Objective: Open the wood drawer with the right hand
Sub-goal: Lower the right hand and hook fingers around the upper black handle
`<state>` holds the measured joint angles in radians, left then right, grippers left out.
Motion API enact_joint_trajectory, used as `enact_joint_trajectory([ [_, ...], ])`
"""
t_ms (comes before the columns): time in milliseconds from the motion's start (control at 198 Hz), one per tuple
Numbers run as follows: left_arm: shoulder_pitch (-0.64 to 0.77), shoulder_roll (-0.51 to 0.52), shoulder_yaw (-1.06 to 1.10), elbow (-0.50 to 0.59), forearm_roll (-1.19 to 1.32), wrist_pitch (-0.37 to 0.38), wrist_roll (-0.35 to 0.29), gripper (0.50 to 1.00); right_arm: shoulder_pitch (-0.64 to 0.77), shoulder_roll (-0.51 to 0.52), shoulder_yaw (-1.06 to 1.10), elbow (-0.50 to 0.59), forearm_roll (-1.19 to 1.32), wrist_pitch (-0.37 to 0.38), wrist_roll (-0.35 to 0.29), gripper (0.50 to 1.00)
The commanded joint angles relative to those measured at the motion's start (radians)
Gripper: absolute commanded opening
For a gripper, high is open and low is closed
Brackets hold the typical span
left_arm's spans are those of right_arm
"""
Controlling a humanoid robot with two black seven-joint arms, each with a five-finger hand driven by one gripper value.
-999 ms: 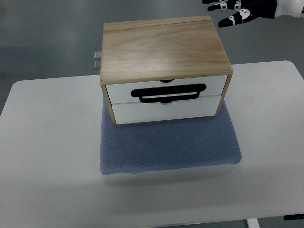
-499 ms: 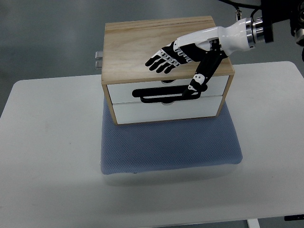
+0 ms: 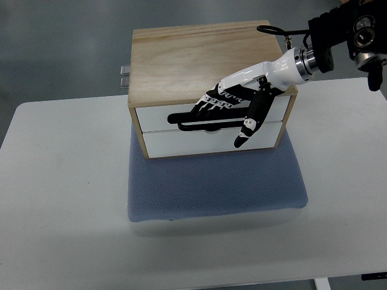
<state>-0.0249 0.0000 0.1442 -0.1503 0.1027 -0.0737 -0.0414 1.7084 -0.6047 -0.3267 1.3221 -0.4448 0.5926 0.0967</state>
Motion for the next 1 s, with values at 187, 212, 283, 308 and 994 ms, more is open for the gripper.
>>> enact_joint_trajectory([
  [187,0.000,0.000,0.000,0.000,0.000,0.000,0.000,1.000,-0.004,0.025,-0.017,0.000,0.000,-0.091,-0.040,0.919],
  [212,0.000,0.000,0.000,0.000,0.000,0.000,0.000,1.000,-0.006,0.026,-0.020,0.000,-0.002,-0.096,-0.040,0.919],
  [283,0.000,0.000,0.000,0.000,0.000,0.000,0.000,1.000,-0.007,0.029,-0.035,0.000,-0.003,-0.102,-0.048,0.919],
  [308,0.000,0.000,0.000,0.000,0.000,0.000,0.000,1.000,-0.007,0.033,-0.035,-0.001,-0.003,-0.102,-0.054,0.919],
  [994,0.000,0.000,0.000,0.000,0.000,0.000,0.000,1.000,-0.010,0.040,-0.060,0.009,-0.003,-0.102,-0.084,0.919],
])
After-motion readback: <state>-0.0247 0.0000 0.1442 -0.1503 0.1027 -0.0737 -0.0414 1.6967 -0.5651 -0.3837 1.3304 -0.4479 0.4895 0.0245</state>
